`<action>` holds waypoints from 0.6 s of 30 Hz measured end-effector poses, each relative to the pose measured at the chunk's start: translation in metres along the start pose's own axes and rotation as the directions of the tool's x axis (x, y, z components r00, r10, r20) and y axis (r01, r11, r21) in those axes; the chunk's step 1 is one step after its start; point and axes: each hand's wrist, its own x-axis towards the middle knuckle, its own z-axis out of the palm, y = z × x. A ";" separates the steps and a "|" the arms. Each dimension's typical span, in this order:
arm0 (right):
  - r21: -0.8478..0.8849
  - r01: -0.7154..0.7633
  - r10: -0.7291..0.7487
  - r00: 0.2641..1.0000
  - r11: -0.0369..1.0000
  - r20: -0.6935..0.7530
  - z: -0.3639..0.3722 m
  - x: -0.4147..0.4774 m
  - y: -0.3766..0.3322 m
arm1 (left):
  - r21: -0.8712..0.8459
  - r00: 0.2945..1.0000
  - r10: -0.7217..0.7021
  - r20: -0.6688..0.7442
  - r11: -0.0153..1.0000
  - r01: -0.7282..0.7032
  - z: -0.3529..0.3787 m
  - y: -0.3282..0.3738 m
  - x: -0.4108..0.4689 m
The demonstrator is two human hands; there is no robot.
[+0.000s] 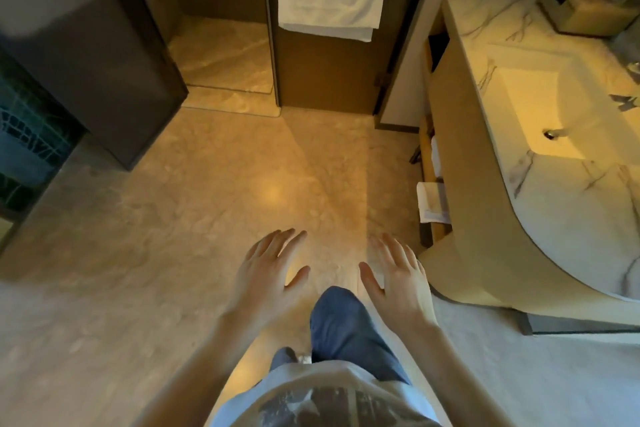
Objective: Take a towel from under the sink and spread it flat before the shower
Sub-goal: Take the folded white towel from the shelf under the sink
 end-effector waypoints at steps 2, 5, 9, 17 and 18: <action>-0.008 -0.012 0.012 0.999 1.000 0.041 0.006 0.038 0.007 | -0.017 1.000 -0.012 0.008 1.000 0.012 0.006 -0.010 0.028; 0.016 -0.040 0.039 0.997 0.999 0.064 0.012 0.102 0.023 | -0.032 0.999 -0.039 0.017 0.999 0.040 0.012 -0.024 0.086; 0.043 -0.019 0.017 0.998 0.999 0.065 0.002 0.194 0.045 | -0.012 0.999 -0.028 0.033 1.000 0.029 0.010 -0.035 0.182; 0.037 0.032 -0.030 0.997 0.999 -0.070 -0.040 0.358 0.090 | 0.000 0.999 0.047 0.016 0.999 -0.047 0.006 -0.034 0.372; 0.022 0.037 -0.034 0.995 0.999 -0.099 -0.043 0.374 0.095 | -0.002 0.999 0.052 0.013 0.999 -0.052 0.006 -0.035 0.389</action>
